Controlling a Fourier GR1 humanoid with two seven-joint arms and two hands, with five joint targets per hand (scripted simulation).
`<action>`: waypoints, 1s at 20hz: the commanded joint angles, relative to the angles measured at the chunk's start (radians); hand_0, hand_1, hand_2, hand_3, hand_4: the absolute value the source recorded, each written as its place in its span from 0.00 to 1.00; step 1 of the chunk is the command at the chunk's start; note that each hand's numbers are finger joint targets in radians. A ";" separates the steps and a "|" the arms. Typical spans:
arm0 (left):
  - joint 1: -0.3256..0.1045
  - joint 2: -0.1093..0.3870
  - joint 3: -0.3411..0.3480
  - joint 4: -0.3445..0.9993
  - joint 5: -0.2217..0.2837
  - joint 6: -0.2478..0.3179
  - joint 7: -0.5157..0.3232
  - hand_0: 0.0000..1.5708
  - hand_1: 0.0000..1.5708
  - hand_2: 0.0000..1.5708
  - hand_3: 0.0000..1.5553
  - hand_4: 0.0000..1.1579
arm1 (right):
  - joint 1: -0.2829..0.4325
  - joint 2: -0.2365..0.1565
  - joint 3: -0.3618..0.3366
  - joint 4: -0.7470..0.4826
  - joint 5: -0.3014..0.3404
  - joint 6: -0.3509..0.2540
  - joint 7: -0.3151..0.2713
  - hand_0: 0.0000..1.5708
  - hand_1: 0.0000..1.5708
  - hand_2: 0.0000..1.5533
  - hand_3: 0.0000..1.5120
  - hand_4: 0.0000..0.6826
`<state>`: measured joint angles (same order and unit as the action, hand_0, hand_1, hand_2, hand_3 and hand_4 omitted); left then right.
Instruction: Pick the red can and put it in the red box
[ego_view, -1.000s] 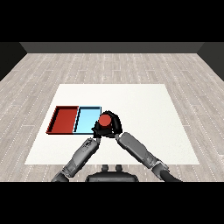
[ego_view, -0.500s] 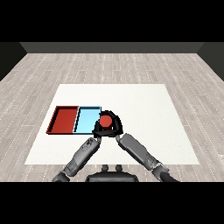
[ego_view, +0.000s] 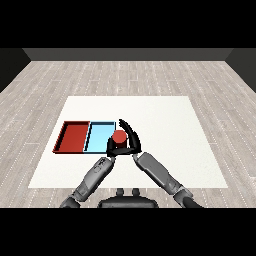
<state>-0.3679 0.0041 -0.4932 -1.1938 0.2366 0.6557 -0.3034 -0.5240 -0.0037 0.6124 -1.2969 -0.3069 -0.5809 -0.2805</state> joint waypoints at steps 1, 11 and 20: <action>0.010 0.008 0.067 -0.003 0.010 -0.063 0.019 1.00 1.00 1.00 0.97 0.99 | 0.057 -0.043 -0.052 -0.101 0.033 0.039 0.040 0.00 0.00 0.00 0.00 0.00; 0.062 0.055 0.109 -0.012 -0.030 -0.072 -0.020 1.00 1.00 1.00 0.95 0.98 | 0.213 -0.172 -0.227 -0.348 -0.015 0.122 0.002 0.00 0.00 0.00 0.00 0.00; 0.049 0.293 0.196 -0.075 -0.114 -0.063 0.085 1.00 1.00 1.00 0.94 0.96 | 0.552 -0.318 -0.340 -0.439 -0.054 0.192 -0.092 0.00 0.00 0.00 0.00 0.00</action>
<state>-0.3369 0.2090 -0.3313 -1.2318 0.1405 0.6015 -0.2414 -0.1215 -0.2539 0.3364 -1.7155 -0.3304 -0.4371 -0.3095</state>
